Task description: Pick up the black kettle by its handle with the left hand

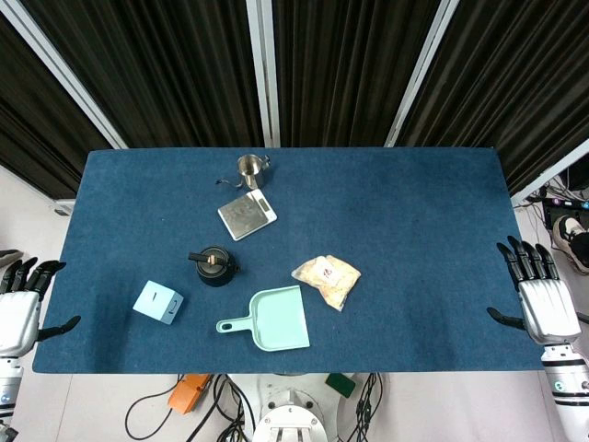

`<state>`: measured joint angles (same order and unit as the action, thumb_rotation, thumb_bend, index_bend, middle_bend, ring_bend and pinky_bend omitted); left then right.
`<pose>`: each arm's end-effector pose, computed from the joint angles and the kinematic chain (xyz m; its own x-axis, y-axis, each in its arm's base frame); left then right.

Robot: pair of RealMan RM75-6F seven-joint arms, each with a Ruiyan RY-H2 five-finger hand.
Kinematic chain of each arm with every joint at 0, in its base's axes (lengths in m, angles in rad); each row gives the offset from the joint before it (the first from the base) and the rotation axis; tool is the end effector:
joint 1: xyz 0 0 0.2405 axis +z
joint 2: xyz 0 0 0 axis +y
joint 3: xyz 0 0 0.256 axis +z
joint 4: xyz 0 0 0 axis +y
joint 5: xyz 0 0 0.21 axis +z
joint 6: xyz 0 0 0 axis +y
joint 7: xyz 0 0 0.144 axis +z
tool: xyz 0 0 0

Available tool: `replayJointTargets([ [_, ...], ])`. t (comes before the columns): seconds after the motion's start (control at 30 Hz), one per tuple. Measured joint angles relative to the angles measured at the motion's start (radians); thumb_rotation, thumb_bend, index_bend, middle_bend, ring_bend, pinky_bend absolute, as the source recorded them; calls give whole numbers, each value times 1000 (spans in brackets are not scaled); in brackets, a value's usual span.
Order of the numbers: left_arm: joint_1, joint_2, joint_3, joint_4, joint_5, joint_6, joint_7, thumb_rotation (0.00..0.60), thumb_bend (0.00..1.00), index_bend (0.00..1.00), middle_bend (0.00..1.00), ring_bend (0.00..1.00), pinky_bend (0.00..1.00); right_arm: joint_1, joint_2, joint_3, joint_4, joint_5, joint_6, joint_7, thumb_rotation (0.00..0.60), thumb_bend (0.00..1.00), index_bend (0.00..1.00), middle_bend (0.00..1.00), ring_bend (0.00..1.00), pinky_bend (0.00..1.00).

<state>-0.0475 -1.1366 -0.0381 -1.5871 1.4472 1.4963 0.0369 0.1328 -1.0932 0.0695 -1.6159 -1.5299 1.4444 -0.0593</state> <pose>-0.3281 0.1666 0.1587 0.4319 0.0198 0.9017 0.8984 0.0786 -0.4320 -0.2997 -0.1997 0.1628 0.4708 0.0034 0.8822 -0.8790 -0.0829 0.4695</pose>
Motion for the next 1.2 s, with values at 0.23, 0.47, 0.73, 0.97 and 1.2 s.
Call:
replayJointTargets([
  [0.23, -14, -8, -12, -2, 20, 9, 25, 600, 83, 178, 151, 73, 0, -7, 6, 1, -3, 2, 15, 7, 600, 44, 0, 0, 0, 0],
  [0.47, -100, 2, -38, -86, 99, -29, 87, 600, 80, 200, 178, 121, 0, -19, 15, 5, 0, -13, 53, 23, 600, 44, 0, 0, 0, 0],
  [0.73, -282, -21, -90, -195, 113, -252, 186, 600, 80, 245, 258, 207, 0, -28, 26, 2, 2, -25, 68, 38, 600, 45, 0, 0, 0, 0],
  [0.97, -438, -94, -147, -250, -58, -447, 350, 600, 71, 249, 281, 221, 0, -32, 27, 2, 19, -9, 62, 58, 600, 44, 0, 0, 0, 0],
  [1.2, -536, -169, -172, -265, -249, -496, 582, 600, 67, 385, 447, 353, 0, -32, 26, 4, 36, 0, 55, 77, 600, 44, 0, 0, 0, 0],
])
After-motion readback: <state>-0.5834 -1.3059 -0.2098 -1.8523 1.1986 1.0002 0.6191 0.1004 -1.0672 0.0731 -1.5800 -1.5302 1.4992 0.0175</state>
